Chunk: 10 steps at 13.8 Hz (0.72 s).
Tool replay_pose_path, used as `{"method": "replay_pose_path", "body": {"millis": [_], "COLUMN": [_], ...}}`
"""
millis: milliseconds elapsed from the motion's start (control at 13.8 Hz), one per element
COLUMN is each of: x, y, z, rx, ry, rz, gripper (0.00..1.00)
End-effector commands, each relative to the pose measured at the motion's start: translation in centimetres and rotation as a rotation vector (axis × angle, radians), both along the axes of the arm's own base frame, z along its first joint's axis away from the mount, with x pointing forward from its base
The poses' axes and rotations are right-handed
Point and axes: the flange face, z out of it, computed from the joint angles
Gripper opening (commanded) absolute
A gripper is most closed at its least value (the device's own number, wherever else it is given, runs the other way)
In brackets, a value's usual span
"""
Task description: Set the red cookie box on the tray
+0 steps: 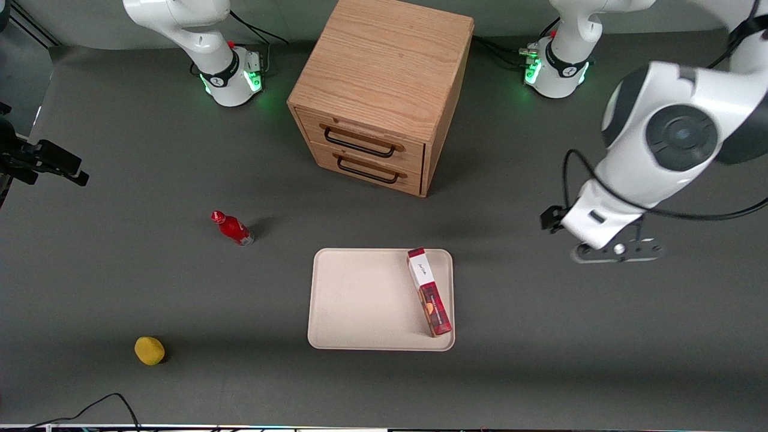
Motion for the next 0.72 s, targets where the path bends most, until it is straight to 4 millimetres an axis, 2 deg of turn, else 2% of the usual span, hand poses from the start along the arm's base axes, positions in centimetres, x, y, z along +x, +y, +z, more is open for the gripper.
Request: {"method": "replay_pose_path", "body": {"millis": [0, 362, 435, 652], "x": [-3.2, -5.0, -5.3, -5.6], "y": [5.7, 18.1, 19.5, 19.6], "z": [1.1, 2.5, 3.1, 5.4], "rx": [-0.027, -0.075, -0.075, -0.062], "ry": [0.026, 0.063, 0.055, 0.023], "rz": [-0.012, -0.081, -0.080, -0.088], "gripper": [1.00, 1.00, 1.00, 1.00]}}
